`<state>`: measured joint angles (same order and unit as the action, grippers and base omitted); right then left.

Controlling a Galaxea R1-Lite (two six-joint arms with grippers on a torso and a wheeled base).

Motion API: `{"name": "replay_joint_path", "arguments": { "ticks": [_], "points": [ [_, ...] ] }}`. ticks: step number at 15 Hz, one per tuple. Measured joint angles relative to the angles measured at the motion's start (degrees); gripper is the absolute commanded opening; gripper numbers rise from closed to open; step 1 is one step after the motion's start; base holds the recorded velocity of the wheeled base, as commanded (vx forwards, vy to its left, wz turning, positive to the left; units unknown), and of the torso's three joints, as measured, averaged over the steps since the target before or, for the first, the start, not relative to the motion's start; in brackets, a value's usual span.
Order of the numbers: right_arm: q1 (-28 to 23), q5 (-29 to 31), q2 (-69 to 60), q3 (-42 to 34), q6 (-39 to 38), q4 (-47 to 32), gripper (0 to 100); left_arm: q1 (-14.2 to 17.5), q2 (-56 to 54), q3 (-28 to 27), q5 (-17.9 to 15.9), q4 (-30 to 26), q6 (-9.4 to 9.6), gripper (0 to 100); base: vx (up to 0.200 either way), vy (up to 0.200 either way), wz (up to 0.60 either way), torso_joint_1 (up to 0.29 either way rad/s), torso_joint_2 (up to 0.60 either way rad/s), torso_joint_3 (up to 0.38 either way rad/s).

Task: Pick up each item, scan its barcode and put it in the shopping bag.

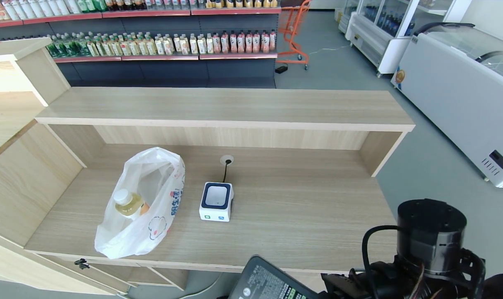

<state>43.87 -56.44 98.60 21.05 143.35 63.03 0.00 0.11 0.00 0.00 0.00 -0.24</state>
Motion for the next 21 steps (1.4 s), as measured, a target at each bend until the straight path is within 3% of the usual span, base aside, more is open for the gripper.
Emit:
{"name": "replay_joint_path", "arguments": {
  "ticks": [3, 9, 21],
  "points": [
    [-0.5, 0.0, 0.4, 0.1, 0.0, 0.1, 0, 0.0, 0.0, 0.0, 0.0, 0.0, 0.0, 100, 0.0, 0.0, 0.0, 0.0, 0.0, 0.0],
    [-8.3, 0.0, 3.4, 4.1, -1.7, 0.5, 0, 0.0, 0.0, 0.0, 0.0, 0.0, 0.02, 100, 0.0, 0.0, 0.0, 0.0, 0.0, 0.0],
    [-8.4, -0.3, 12.1, 7.2, -5.9, 10.1, 0, 0.0, 0.0, 0.0, 0.0, 0.0, 0.0, 100, 0.0, 0.0, 0.0, 0.0, 0.0, 0.0]
  ]
}}
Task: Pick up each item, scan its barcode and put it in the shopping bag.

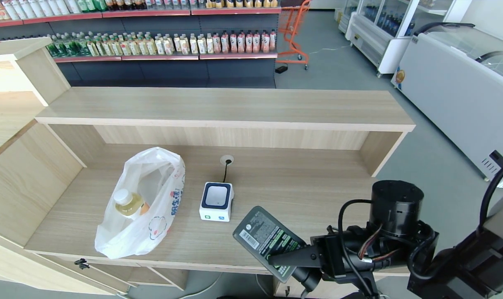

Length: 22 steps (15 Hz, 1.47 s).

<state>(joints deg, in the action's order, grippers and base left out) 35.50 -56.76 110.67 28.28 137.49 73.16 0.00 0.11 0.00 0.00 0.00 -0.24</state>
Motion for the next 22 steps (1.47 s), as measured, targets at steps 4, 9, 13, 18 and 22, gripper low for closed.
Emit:
{"name": "replay_joint_path", "arguments": {
  "ticks": [4, 9, 13, 18, 22],
  "points": [
    [-0.2, 0.0, 1.3, 0.2, -0.2, 0.3, 0, 0.0, 0.0, 0.0, 0.0, 0.0, 0.02, 100, 0.0, 0.0, 0.0, 0.0, 0.0, 0.0],
    [-0.3, 0.0, 2.3, 2.0, -0.2, 1.6, 0, 0.0, 0.0, 0.0, 0.0, 0.0, 0.02, 100, 0.0, 0.0, 0.0, 0.0, 0.0, 0.0],
    [-0.3, 0.1, 2.4, 3.0, -3.0, 1.5, 0, 0.0, 0.0, 0.0, 0.0, 0.0, -0.05, 100, 0.0, 0.0, 0.0, 0.0, 0.0, 0.0],
    [-0.1, 19.4, -11.7, -0.2, -38.9, 0.4, 0, 0.0, 0.0, 0.0, 0.0, 0.0, 0.0, 100, 0.0, 0.0, 0.0, 0.0, 0.0, 0.0],
    [-8.1, 36.4, -22.5, -5.0, -66.2, 0.2, 0, 0.0, 0.0, 0.0, 0.0, 0.0, 0.0, 100, 0.0, 0.0, 0.0, 0.0, 0.0, 0.0]
  ]
}}
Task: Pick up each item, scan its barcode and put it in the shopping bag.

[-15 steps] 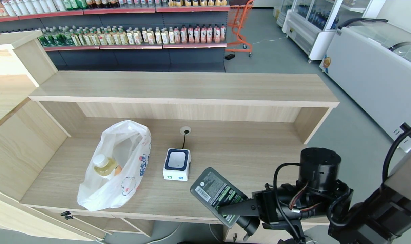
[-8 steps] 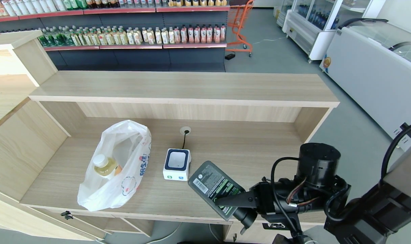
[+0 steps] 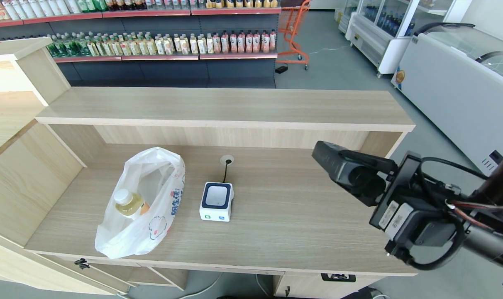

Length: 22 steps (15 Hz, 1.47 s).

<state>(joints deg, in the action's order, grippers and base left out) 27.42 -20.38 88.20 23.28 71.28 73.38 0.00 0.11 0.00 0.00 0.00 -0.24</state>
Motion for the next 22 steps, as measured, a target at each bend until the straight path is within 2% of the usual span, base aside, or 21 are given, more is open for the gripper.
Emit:
{"name": "replay_joint_path", "arguments": {
  "ticks": [2, 4, 6, 9, 11, 12, 14, 16, 18, 22],
  "points": [
    [-4.6, 1.0, -1.9, -0.9, -16.7, -3.3, 0, 0.0, 0.0, 0.0, 0.0, 0.0, 0.0, 100, 0.0, 0.0, 0.0, 0.0, 0.0, 0.0],
    [-6.3, 2.0, -2.6, -0.2, -36.9, -8.0, 0, 0.0, 0.0, 0.0, 0.0, 0.0, 0.0, 100, 0.0, 0.0, 0.0, 0.0, 0.0, 0.0],
    [-7.0, 7.1, -2.2, 3.2, -58.6, -11.1, 0, 0.0, 0.0, 0.0, 0.0, 0.0, 0.02, 100, 0.0, 0.0, 0.0, 0.0, 0.0, 0.0],
    [-5.0, 21.5, 2.6, 10.3, -83.8, -12.6, 0, 0.0, 0.0, 0.0, 0.0, 0.0, 0.0, 100, 0.0, 0.0, 0.0, 0.0, 0.0, 0.0],
    [-2.9, 25.6, 7.6, 13.3, -98.8, -17.3, 0, 0.0, 0.0, 0.0, 0.0, 0.0, 0.02, 100, 0.0, 0.0, 0.0, 0.0, 0.0, 0.0],
    [-1.5, 26.2, 9.5, 15.6, -105.3, -24.0, 0, 0.0, 0.0, 0.0, 0.0, 0.0, 0.0, 100, 0.0, 0.0, 0.0, 0.0, 0.0, 0.0],
    [0.7, 24.3, 11.2, 21.0, -113.2, -34.2, 0, 0.0, 0.0, 0.0, 0.0, 0.0, 0.0, 100, 0.0, 0.0, 0.0, 0.0, 0.0, 0.0],
    [1.6, 20.6, 11.6, 26.5, -117.7, -39.5, 0, 0.0, 0.0, 0.0, 0.0, 0.0, 0.0, 100, 0.0, 0.0, 0.0, 0.0, 0.0, 0.0],
    [3.0, 17.2, 11.5, 30.2, -118.4, -41.7, 0, 0.0, 0.0, 0.0, 0.0, 0.0, 0.0, 100, 0.0, 0.1, 0.0, 0.004, 0.0, 0.001],
    [5.0, 13.8, 10.2, 31.4, -118.5, -43.0, 0, 0.0, 0.0, 0.0, 0.0, 0.0, -0.09, 100, 0.0, 0.2, 0.0, 0.0, 0.0, 0.005]
  ]
}}
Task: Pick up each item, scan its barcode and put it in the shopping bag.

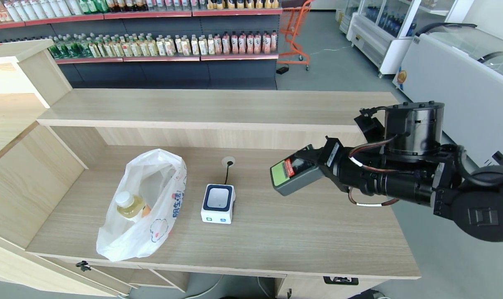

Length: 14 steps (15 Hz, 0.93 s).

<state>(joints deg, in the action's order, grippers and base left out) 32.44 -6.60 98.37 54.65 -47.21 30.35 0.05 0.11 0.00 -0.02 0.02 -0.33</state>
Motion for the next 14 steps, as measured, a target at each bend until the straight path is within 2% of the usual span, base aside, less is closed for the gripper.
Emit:
{"name": "replay_joint_path", "arguments": {
  "ticks": [6, 13, 14],
  "points": [
    [0.6, 0.0, -0.3, 0.0, 0.6, -2.4, 0, 0.0, 0.0, 0.0, 0.0, 0.0, -0.18, 100, 0.0, 0.2, 0.0, 0.006, 0.0, 0.005],
    [0.4, 1.9, 6.2, -0.8, 12.7, 0.2, 0, 0.0, 0.0, 0.0, 0.1, 0.0, -0.18, 100, 0.0, 0.2, 0.0, 0.001, 0.01, 0.004],
    [0.0, 1.9, 7.6, -0.8, 14.6, 0.8, 0, 0.0, 0.0, 0.0, 0.0, 0.0, -0.18, 100, 0.0, 0.0, 0.0, 0.0, 0.0, 0.0]
  ]
}}
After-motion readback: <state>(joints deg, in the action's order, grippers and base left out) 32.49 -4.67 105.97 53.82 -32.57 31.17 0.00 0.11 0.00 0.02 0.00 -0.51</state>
